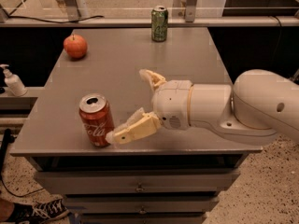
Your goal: Knock coke can over
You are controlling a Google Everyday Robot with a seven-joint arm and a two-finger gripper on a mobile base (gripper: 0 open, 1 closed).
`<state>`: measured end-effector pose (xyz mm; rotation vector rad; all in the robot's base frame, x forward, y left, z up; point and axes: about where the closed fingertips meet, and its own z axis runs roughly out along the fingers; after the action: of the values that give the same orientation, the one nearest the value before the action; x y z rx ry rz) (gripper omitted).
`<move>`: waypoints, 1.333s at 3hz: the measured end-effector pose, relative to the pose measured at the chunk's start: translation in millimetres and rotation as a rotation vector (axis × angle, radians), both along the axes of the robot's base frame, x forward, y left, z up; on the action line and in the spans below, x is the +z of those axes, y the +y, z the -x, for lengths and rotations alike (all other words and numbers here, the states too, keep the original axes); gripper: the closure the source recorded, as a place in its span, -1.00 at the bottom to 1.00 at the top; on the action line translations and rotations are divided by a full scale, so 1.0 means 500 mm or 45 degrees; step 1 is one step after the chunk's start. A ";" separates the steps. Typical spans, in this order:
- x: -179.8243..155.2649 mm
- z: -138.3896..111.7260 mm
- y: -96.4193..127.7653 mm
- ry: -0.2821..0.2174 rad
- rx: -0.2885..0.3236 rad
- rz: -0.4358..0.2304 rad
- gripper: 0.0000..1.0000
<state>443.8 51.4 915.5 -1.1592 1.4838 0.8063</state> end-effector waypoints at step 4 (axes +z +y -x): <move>-0.048 -0.122 0.107 0.265 -0.171 -0.105 -1.00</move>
Offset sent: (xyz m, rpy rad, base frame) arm 0.0400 0.0525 -0.0426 0.1010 0.1240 -0.0540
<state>504.5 105.0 891.8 -0.9255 1.6640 0.9070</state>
